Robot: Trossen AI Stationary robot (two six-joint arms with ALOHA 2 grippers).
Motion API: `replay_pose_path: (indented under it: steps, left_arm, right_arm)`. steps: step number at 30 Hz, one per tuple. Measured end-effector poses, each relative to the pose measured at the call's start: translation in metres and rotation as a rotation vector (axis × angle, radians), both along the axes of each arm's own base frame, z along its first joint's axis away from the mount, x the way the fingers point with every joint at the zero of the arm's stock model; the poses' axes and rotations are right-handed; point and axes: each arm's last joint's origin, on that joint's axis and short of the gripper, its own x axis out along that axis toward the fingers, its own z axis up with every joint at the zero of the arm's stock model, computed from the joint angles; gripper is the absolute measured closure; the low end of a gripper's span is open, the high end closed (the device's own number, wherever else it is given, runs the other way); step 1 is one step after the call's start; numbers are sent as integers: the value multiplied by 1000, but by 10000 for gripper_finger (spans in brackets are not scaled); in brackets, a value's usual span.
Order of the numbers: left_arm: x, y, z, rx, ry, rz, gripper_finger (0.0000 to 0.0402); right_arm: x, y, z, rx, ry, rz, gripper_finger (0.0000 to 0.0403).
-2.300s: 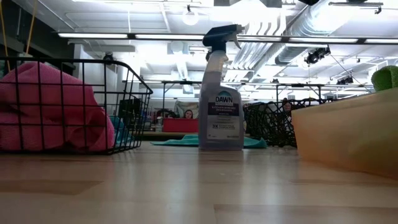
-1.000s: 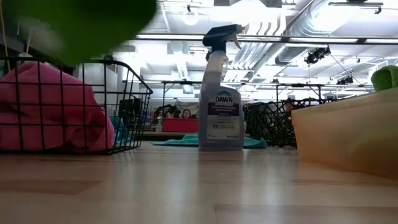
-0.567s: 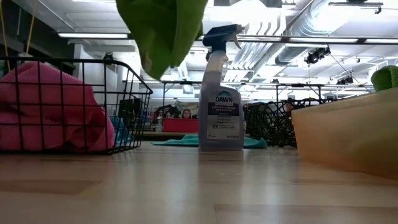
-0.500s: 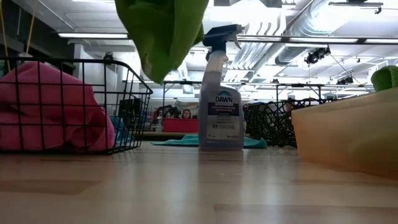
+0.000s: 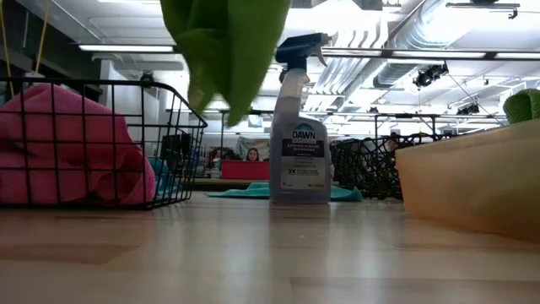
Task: Sort microfiber towel by color & place in baskets
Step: Put the green microfiber cloth into the orange bin
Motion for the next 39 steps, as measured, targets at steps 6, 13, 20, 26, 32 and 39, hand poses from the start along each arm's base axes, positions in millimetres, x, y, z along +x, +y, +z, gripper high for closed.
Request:
replay_pose_path:
  steps: [6, 13, 20, 26, 32, 39]
  left_arm:
    - [2, 0, 2, 9, -26, -7, 402]
    - [3, -1, 3, 48, -51, -45, 397]
    - [-8, 4, 22, 105, 4, -11, 350]
    - [-45, 16, 43, 188, 169, 91, 271]
    - [-74, 11, 51, 205, 26, 264, 241]
    - [-94, -2, 44, 181, -143, 395, 239]
  right_arm:
    - [3, -1, -4, 6, 26, -20, 150]
    - [2, 0, -5, 22, 36, 6, 375]
    - [-18, -8, 9, 37, 77, -52, 395]
    - [-78, -15, 29, 52, 239, -181, 398]
    - [-158, 3, 40, 50, 365, -367, 399]
    - [-209, 28, 20, 176, 345, -509, 401]
